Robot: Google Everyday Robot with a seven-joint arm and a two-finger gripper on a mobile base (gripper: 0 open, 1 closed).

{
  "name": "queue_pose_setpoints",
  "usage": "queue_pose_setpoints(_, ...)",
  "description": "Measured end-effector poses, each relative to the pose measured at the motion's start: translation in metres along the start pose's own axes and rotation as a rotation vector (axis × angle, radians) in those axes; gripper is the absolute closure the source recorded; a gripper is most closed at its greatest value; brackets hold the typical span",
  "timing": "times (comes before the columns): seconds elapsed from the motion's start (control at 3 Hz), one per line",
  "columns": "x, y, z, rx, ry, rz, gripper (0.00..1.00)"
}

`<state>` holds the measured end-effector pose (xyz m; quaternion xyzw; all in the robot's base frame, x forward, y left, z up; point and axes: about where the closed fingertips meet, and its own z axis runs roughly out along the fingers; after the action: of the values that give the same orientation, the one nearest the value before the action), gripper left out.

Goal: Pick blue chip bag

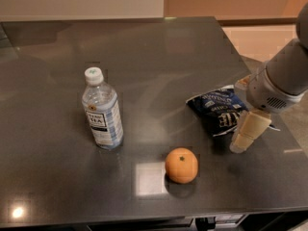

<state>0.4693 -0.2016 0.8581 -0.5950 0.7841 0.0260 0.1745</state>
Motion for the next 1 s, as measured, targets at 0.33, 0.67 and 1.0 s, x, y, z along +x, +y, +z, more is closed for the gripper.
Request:
queue_pose_setpoints(0.33,-0.007,-0.003,0.019,-0.004,0.010,0.013,0.18)
queue_pose_setpoints(0.67,-0.011,-0.011,0.026,-0.010,0.017,0.038,0.42)
queue_pose_setpoints(1.0,-0.019,-0.021,0.020,-0.028,0.000,0.062,0.65)
